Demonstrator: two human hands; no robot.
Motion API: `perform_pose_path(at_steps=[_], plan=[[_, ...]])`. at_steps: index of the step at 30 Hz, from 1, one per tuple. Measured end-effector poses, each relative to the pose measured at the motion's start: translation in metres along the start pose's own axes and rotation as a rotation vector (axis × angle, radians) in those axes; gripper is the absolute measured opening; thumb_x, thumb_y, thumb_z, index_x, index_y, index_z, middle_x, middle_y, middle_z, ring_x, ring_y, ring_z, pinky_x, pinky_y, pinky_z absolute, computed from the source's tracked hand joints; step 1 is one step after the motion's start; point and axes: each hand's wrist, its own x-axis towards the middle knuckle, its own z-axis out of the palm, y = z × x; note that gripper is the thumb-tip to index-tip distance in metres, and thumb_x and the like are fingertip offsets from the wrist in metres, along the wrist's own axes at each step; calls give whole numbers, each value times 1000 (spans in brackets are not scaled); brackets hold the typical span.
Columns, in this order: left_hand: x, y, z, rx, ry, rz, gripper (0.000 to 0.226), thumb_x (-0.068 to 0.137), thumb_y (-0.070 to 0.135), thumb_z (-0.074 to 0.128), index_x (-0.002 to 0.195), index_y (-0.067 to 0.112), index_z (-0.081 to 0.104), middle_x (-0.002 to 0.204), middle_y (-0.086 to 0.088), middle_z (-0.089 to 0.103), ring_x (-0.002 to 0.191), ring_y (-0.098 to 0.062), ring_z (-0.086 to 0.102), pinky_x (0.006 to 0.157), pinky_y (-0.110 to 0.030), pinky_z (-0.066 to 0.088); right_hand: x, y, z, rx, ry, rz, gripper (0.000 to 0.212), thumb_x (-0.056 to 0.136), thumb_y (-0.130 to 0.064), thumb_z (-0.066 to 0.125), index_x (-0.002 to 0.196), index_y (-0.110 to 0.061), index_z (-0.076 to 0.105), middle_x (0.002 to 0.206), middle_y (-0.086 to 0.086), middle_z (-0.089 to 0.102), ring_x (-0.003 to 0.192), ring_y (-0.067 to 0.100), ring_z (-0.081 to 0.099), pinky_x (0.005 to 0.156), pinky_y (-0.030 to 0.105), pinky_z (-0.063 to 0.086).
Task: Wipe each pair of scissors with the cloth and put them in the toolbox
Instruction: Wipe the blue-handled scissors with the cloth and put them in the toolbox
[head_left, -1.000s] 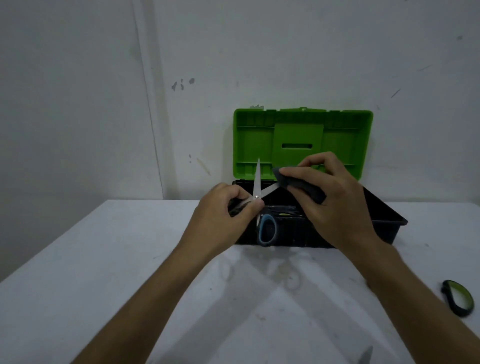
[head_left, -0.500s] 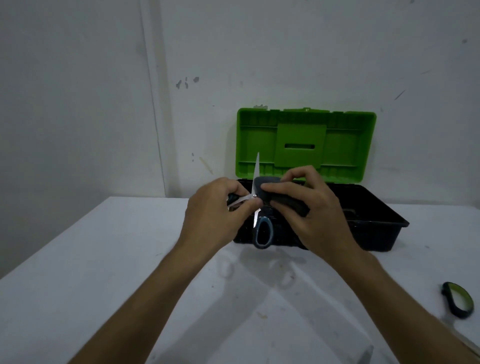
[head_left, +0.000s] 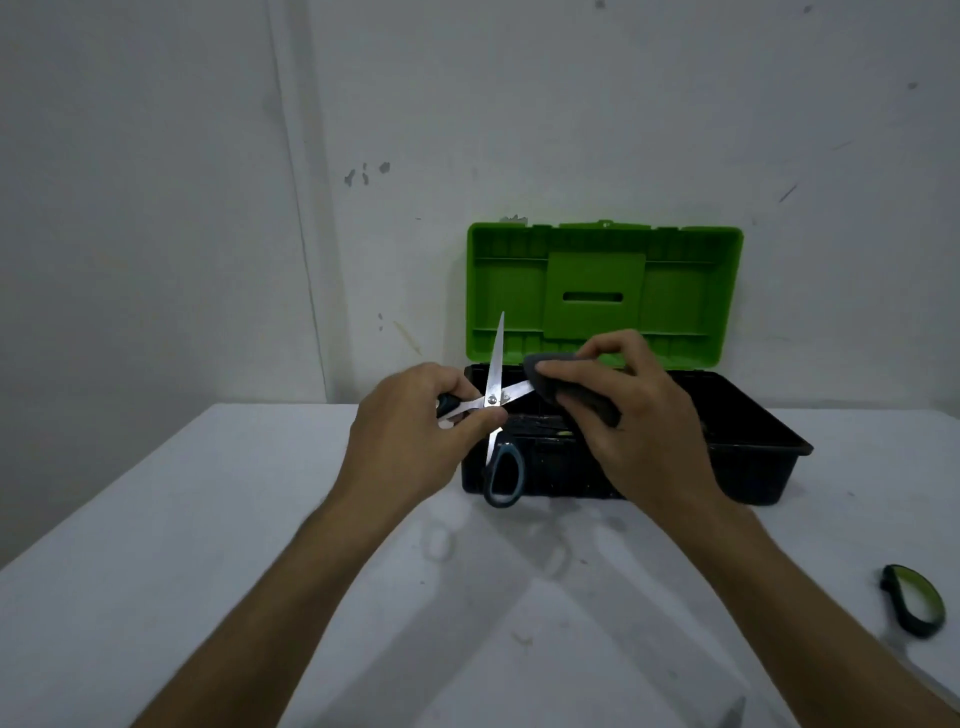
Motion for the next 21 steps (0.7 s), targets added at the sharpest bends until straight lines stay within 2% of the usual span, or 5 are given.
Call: perform_pose_path(at_steps=[3, 6, 11, 17, 21], plan=[[1, -3, 3, -41, -14, -20, 22, 80, 44, 73, 85, 23, 70, 87, 9, 67, 82, -10, 59, 66, -24, 44, 2, 16, -12, -28, 68, 117, 29, 87, -19, 71, 115, -26, 72, 108, 0, 53, 87, 15, 57, 68, 14, 44], [2, -1, 6, -55, -29, -67, 22, 79, 43, 74, 85, 23, 68, 91, 7, 68, 87, -12, 62, 73, -30, 49, 6, 11, -20, -12, 113, 73, 29, 87, -19, 71, 115, -25, 73, 110, 2, 54, 88, 14, 56, 68, 27, 53], [4, 0, 4, -140, -33, -113, 25, 77, 48, 74, 87, 26, 68, 86, 3, 70, 74, -13, 61, 60, -24, 40, 0, -17, -3, 20, -93, -124, 29, 91, -25, 69, 118, -33, 71, 117, 0, 54, 97, 15, 58, 67, 37, 58], [1, 4, 1, -176, -65, -115, 23, 78, 47, 74, 86, 26, 69, 75, 6, 66, 62, -8, 55, 55, -22, 36, 0, 1, -8, -136, 33, -38, 31, 86, -14, 72, 114, -27, 73, 114, 6, 56, 87, 18, 57, 62, 33, 57], [0, 12, 3, -174, -44, -89, 23, 78, 45, 74, 89, 25, 69, 81, 7, 68, 72, -10, 62, 61, -23, 44, 2, -1, -15, -105, 28, -137, 28, 90, -19, 69, 117, -26, 72, 116, 8, 56, 86, 8, 46, 64, 27, 53]])
